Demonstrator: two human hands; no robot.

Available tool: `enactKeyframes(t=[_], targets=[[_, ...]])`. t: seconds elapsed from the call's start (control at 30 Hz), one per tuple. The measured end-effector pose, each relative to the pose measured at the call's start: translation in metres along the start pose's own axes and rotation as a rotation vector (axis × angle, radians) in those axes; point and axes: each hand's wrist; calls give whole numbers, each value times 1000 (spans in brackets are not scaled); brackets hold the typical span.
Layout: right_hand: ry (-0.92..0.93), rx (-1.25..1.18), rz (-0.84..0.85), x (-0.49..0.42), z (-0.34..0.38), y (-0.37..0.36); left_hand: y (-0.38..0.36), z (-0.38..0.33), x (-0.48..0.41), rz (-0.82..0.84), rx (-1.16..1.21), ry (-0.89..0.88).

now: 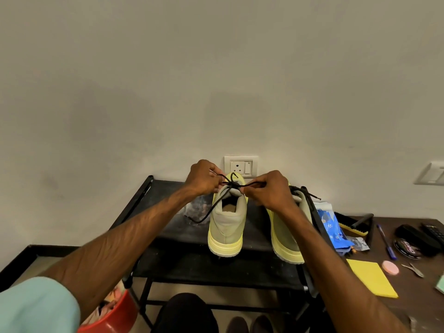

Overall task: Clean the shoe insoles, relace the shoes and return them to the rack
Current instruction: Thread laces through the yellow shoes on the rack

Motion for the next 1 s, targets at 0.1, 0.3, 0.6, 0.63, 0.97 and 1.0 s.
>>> enactKeyframes(t=[0.1, 0.3, 0.6, 0.63, 0.97, 1.0], targets=[[-38, 58, 11, 3, -3, 3, -2, -1, 0, -1, -20, -15], [-71, 169, 68, 4, -6, 16, -2, 1, 0, -22, 0, -16], [98, 99, 130, -15, 18, 4, 20, -2, 0, 323, 103, 52], [98, 103, 113, -18, 20, 0, 21, -1, -1, 337, 98, 27], [118, 162, 154, -37, 21, -19, 22, 0, -2, 154, -67, -144], [119, 170, 156, -39, 20, -19, 22, -1, -3, 123, -84, -151]])
Point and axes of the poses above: each hand's wrist, its own x-axis away from the middle knuckle, its own y-axis out of the back of the hand, z = x × y, and after that the axes turned 9 degrees about x, right-handed
